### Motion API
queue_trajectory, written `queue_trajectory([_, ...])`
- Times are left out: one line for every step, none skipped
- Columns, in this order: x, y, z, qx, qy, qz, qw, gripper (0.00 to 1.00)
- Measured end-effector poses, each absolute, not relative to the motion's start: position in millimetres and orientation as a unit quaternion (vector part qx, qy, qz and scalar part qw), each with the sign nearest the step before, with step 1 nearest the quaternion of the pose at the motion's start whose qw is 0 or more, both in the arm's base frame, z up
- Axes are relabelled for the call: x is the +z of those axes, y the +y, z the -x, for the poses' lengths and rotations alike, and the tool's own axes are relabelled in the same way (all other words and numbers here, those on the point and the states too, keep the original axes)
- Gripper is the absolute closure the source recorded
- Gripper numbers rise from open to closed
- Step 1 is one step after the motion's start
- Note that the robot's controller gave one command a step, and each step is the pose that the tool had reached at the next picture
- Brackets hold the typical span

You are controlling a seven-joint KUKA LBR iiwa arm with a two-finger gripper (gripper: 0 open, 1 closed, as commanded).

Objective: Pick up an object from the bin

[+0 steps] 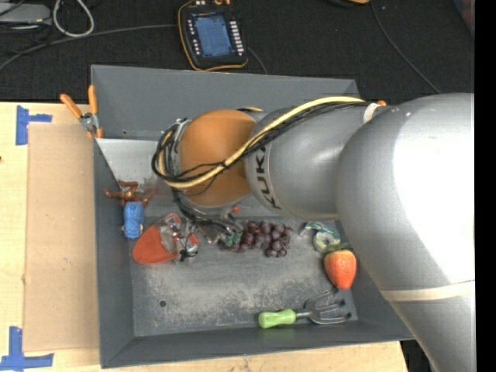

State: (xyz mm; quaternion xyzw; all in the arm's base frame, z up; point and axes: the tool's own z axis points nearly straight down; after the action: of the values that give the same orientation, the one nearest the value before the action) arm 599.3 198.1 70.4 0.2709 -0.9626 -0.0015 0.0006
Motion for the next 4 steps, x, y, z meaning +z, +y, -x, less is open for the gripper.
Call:
queue_trajectory([89.0, 198.2, -598.3, -0.002, -0.963, -0.27, 0.001, 1.0])
queue_trajectory([100.7, 198.7, -599.2, -0.002, -0.963, -0.27, 0.0, 1.0])
queue_trajectory([107.6, 198.7, -598.7, -0.002, -0.963, -0.269, 0.0, 1.0])
queue_trajectory([131.5, 198.7, -597.3, -0.002, -0.963, -0.268, 0.003, 1.0])
